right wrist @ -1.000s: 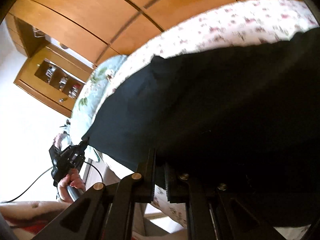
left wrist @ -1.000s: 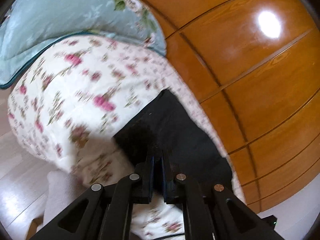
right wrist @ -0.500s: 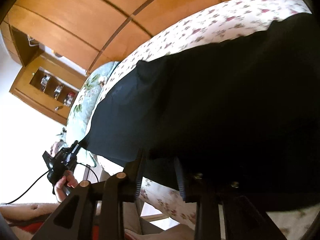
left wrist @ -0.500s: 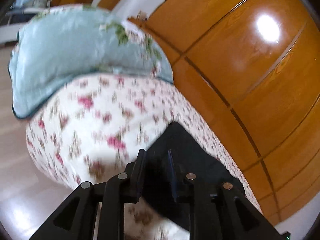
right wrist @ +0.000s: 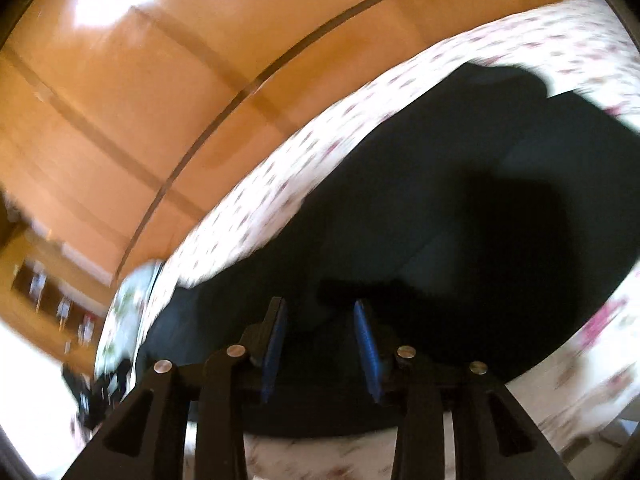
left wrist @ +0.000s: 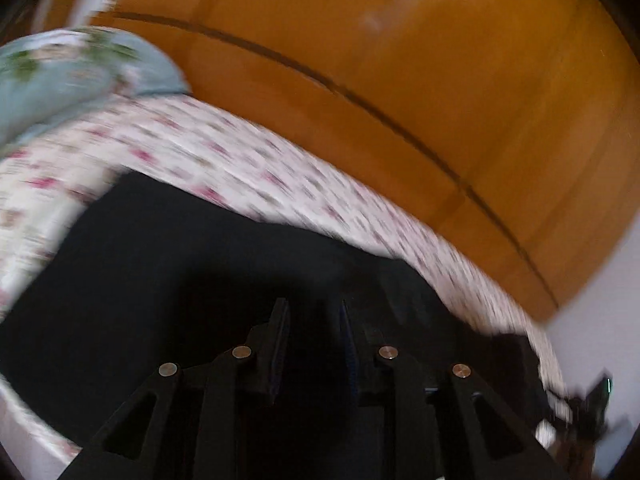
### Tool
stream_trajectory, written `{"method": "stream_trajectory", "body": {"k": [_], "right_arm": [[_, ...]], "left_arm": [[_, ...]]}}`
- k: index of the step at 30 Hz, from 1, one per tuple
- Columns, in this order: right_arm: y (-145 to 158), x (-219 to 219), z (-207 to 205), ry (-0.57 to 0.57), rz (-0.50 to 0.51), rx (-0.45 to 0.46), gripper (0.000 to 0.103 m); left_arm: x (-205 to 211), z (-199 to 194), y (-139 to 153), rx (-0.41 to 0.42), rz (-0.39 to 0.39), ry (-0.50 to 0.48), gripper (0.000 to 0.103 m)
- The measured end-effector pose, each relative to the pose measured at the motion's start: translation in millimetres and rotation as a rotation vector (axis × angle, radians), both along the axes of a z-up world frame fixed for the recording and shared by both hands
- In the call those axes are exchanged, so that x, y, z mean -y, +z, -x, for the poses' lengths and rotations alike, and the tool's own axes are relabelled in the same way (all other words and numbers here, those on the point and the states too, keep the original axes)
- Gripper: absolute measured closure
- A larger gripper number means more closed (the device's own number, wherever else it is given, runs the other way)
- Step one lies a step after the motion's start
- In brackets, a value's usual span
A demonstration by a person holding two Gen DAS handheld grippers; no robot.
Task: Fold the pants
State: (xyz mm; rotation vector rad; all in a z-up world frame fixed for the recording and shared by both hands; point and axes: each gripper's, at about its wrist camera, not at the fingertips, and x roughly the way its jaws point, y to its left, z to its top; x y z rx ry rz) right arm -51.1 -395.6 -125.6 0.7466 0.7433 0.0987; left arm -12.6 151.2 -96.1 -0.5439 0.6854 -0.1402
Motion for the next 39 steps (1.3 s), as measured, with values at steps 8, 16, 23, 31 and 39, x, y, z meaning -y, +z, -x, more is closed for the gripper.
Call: {"method": "stream_trajectory", "body": {"k": [8,16,23,31,39], "right_arm": [[-28,88,-35,-0.244,-0.159,-0.064,0.066],[-43,100,-55,-0.342,-0.326,0.026,0.084],[25,93,-25,-0.301,-0.22,0.174,0.094],[33,92,35,-0.305,-0.098,0.105,0.094],[-40,108,49,-0.385,-0.266,-0.017,0.084]], "left_arm": [[40,2,-35,-0.081,0.063,-0.06,0.078],[43,3,-39,-0.07,0.049,-0.059,0.078],[38,5,-32,-0.066,0.077,-0.027,0.077],[48,11,-25,-0.051,0.077,-0.09,0.076],[118,17,-10,0.013,-0.11,-0.405,0.074]]}}
